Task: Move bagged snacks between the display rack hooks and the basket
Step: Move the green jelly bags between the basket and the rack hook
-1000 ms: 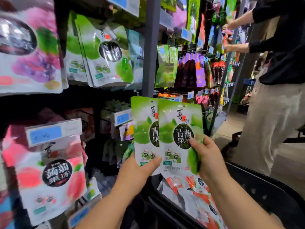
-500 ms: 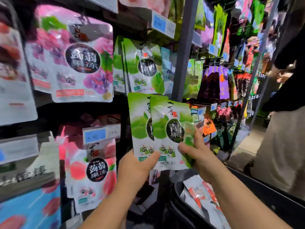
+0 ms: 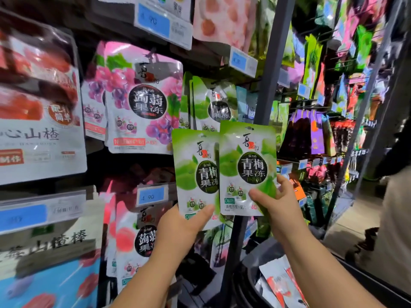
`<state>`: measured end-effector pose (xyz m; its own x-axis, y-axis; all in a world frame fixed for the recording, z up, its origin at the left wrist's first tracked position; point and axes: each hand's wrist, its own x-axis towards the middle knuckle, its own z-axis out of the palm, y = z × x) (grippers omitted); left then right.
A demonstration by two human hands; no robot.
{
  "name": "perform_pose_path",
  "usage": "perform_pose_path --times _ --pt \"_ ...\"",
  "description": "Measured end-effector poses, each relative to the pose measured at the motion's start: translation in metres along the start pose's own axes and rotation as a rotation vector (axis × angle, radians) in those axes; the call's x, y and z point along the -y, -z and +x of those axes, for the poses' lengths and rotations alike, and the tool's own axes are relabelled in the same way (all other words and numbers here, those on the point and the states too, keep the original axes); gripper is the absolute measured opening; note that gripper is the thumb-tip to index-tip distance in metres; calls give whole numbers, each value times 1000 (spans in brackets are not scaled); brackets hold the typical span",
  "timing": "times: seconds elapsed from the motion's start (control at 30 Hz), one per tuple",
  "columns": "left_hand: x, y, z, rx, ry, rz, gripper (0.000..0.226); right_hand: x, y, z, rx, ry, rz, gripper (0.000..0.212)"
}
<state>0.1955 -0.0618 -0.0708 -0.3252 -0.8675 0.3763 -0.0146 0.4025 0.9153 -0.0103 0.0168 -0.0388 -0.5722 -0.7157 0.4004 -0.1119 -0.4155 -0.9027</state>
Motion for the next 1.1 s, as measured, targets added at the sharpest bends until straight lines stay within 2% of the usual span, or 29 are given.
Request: perform_pose_path --times 0.07,0.17,0.33,0.43,1.0,1.1 --pt "2 1 -2 -20 -4 -20 6 2 -1 7 -12 13 8 89" --pt "-1 4 1 -86 -13 -12 10 14 -8 27 -11 55 48 103" --pt "-8 6 6 -149 16 11 14 38 -27 57 4 137 87 61" --pt "-11 6 8 -168 12 12 13 46 -36 74 9 147 105 69" --pt "-5 12 14 -224 -3 32 18 67 -68 118 136 139 84 39" --pt "-4 13 15 -225 3 17 29 67 -68 121 148 112 99 38"
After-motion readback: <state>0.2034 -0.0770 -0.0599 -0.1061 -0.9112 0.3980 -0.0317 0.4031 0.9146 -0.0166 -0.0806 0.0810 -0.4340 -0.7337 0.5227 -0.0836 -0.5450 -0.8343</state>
